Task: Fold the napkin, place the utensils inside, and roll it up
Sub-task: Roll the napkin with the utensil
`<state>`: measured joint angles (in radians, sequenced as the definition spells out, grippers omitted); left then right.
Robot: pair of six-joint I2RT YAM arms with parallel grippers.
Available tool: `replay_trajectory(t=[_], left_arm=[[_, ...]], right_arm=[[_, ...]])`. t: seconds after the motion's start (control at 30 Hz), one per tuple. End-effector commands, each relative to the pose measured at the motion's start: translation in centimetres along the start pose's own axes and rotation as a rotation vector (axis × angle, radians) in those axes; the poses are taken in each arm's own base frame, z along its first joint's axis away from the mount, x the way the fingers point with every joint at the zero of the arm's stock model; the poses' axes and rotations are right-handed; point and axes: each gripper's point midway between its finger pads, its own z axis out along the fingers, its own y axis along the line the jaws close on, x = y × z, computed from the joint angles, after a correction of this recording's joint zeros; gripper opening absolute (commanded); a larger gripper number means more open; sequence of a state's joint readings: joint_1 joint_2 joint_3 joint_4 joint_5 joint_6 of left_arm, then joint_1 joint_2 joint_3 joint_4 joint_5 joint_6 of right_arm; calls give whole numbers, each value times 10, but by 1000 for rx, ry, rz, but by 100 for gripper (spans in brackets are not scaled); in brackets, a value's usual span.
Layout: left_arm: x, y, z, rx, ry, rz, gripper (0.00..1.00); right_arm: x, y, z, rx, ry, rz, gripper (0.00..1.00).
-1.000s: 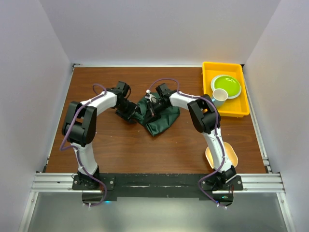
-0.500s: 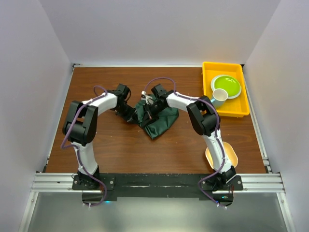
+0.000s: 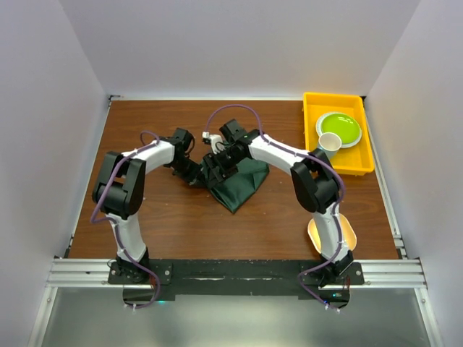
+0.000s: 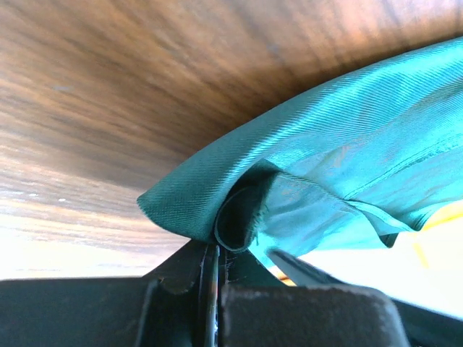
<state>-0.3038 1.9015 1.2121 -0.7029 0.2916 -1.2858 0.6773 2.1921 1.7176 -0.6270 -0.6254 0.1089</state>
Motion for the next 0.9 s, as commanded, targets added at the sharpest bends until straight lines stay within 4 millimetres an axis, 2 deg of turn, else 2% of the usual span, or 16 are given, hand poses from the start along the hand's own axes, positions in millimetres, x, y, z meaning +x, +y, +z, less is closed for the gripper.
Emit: replay_trajectory(t=[0.0,0.07,0.1,0.13,0.2,0.3,0.33,0.4,0.5,0.6,0.77,0.87], left_arm=[[6,-1,-18,39,21,18,0],[6,-1,-20,42,25,16,0],[6,0,-19,40,27,16,0],[6,0,-20,43,29,17,0],[7,1,-20,41,33,19,0],[8,2,-21,43,45,16,0],[9,1,-23,50,49,16,0],[8,1,-24,54,48,14,0],[8,2,-25,54,58,8,0],[9,1,-25,59,68,6,0],[10,-1,-26,70,72,6,0],[11,-1,-26,68,76,3,0]], right_arm=[[-18,12,-28,177,-87,-244,69],[-18,18,-26,216,-103,-311,71],[-19,13,-27,272,-103,-346,72],[-19,18,-22,290,-109,-385,72],[-16,12,-20,356,-106,-429,73],[-14,18,-14,393,-138,-491,73],[-19,24,-13,400,-173,-514,73],[-18,20,-15,453,-190,-523,73],[-20,29,-10,475,-227,-563,72],[-16,25,-4,514,-224,-572,70],[-12,17,-3,578,-233,-564,62],[-11,15,0,583,-231,-562,49]])
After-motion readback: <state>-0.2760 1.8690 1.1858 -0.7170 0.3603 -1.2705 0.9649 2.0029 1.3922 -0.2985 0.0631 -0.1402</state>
